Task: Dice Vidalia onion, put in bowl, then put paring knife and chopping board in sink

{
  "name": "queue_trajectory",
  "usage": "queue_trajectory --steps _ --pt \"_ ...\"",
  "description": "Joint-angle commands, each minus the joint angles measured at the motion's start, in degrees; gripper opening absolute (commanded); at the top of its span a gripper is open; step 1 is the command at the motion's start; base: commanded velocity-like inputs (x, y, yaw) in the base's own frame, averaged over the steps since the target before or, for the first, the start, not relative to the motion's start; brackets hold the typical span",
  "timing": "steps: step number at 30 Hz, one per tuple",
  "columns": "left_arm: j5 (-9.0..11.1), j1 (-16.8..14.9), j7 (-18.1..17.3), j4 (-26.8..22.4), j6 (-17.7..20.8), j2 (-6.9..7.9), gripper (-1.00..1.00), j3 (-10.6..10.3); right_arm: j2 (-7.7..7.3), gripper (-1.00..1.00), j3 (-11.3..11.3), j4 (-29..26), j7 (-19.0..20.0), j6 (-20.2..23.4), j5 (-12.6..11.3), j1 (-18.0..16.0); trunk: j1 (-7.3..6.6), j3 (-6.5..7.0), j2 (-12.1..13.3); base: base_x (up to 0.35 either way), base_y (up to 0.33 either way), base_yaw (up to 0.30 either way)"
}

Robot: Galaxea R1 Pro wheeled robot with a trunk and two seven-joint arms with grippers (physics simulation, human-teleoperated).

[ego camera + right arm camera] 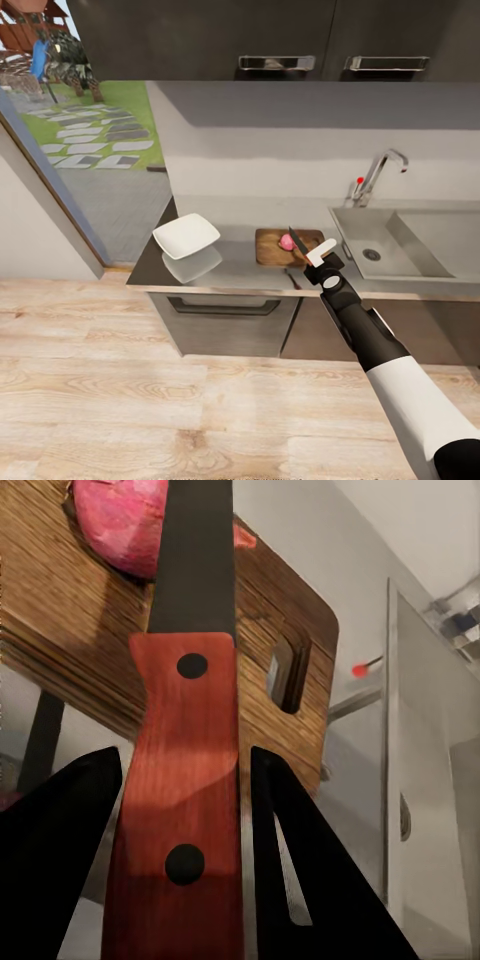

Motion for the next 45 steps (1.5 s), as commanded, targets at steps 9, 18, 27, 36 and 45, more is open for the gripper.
queue_trajectory --steps 9,18,27,36,45 --pt "0.6 0.0 0.4 -0.1 -0.1 0.10 1.00 -0.4 -0.05 -1.00 0.1 -0.1 0.4 0.8 0.6 0.0 0.03 -0.29 -0.1 0.000 0.000 0.000" --pt "0.6 0.0 0.4 0.0 -0.1 0.10 1.00 -0.4 -0.05 -1.00 0.1 -0.1 0.4 0.8 0.6 0.0 0.03 -0.29 -0.1 0.000 0.000 0.000" --pt "0.6 0.0 0.4 0.0 -0.1 0.10 1.00 -0.4 -0.05 -1.00 0.1 -0.1 0.4 0.8 0.6 0.0 0.03 -0.29 -0.1 0.000 0.000 0.000" --pt "0.6 0.0 0.4 0.0 -0.1 0.10 1.00 -0.4 -0.05 -1.00 0.1 -0.1 0.4 0.8 0.6 0.0 0.03 -0.29 -0.1 0.000 0.000 0.000" --pt "0.6 0.0 0.4 0.0 -0.1 0.10 1.00 -0.4 -0.05 -1.00 0.1 -0.1 0.4 0.8 0.6 0.0 0.03 -0.29 -0.1 0.000 0.000 0.000"
